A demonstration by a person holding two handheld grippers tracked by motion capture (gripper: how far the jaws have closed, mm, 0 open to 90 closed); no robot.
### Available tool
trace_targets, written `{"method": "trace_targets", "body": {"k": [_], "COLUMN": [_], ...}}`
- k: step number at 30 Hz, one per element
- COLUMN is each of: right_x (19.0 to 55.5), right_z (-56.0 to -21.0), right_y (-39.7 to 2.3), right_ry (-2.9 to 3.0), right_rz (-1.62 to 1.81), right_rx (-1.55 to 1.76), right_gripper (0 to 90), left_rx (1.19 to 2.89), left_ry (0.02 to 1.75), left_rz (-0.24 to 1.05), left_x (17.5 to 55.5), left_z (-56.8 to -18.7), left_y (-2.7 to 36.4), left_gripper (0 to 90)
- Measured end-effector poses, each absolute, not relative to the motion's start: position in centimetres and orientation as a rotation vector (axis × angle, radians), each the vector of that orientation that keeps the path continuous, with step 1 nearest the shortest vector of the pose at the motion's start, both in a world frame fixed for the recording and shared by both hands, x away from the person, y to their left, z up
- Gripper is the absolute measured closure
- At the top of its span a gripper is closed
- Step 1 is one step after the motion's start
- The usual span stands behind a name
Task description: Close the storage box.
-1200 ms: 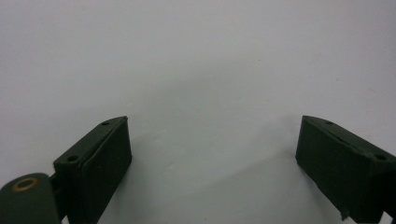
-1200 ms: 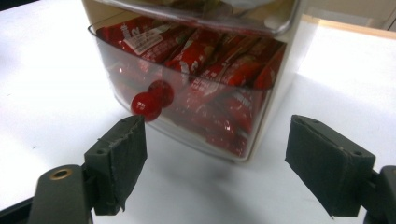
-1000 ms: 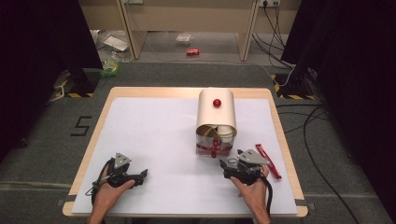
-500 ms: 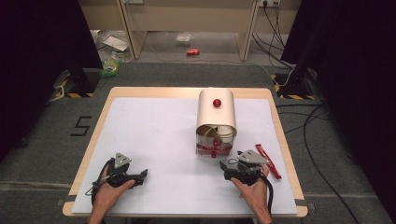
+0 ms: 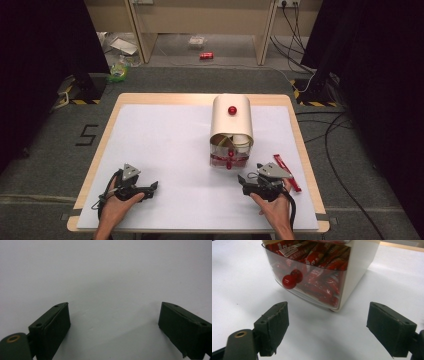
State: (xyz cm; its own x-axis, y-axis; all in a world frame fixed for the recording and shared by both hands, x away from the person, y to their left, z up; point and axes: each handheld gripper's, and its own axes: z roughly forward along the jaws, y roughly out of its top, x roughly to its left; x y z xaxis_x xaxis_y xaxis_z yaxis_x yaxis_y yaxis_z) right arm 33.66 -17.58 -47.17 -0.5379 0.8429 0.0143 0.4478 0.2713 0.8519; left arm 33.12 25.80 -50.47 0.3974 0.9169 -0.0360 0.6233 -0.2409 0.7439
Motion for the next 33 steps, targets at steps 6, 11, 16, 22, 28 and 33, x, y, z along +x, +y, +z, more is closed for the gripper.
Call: {"method": "trace_targets", "body": {"k": [6,11,16,22,28,33], "right_x": [33.0,32.4,31.8,31.0,30.2,29.6], "right_z": [-47.1,-47.1,-47.1,-47.1,-47.1,-47.2], "right_y": [-18.6,-19.4,-20.0,-20.7,-21.7,-22.3], "right_ry": [2.092,2.091,2.094,2.092,2.094,2.097], "right_rz": [1.185,1.185,1.176,1.180,1.166,1.152], "right_rx": [1.171,1.176,1.182,1.188,1.195,1.194], "right_gripper": [18.5,18.5,18.6,18.7,18.7,18.8], "left_rx": [1.967,1.967,1.967,1.967,1.966,1.967], "left_ry": [1.313,1.314,1.314,1.314,1.314,1.314], "left_rz": [0.544,0.544,0.544,0.544,0.544,0.544], "left_x": [33.1,33.1,33.1,33.1,33.1,33.1], "left_z": [-50.5,-50.5,-50.5,-50.5,-50.5,-50.5], "left_y": [25.8,25.8,25.8,25.8,25.8,25.8], "left_gripper": [9.7,9.7,9.7,9.7,9.7,9.7]}}
